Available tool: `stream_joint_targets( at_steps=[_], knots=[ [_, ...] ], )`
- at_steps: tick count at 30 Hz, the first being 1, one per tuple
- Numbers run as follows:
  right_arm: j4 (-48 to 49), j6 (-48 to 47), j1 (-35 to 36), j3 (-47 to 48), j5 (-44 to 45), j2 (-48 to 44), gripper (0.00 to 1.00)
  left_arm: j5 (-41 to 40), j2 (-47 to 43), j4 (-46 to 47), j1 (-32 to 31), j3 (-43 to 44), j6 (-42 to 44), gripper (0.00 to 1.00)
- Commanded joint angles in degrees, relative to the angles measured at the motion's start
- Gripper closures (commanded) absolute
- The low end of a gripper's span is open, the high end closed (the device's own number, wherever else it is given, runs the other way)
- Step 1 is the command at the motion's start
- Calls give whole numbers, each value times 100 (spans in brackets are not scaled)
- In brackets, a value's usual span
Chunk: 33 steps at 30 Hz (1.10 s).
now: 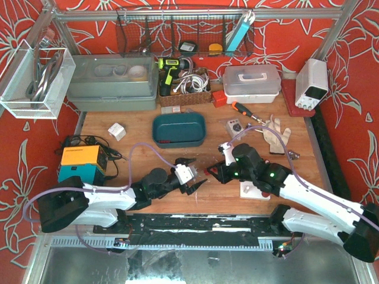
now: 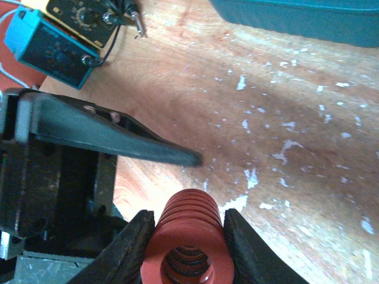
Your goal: Install the large spring
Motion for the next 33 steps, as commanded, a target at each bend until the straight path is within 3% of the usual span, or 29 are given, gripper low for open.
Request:
stream_joint_targets(
  at_steps=[1,6,11,18,33],
  knots=[
    [-1036,25,13,212,1218,-632,100,-602,-114,-13,-13,190,-133,1],
    [-2401,48,9,337,2188,-1293,100,-1206,-45,-207,-8,302,-210,0],
    [-3494,585,9,422,2511,-1671,100,-1592,96,-216,-3,342,-217,0],
    [-4777,1182,9,629,2945,-1384,100,-1573,207,-271,-8,424,-262,0],
    [-4197,1326,9,243,2742,-1449,100,-1582,76,-303,-7,386,-254,0]
  ],
)
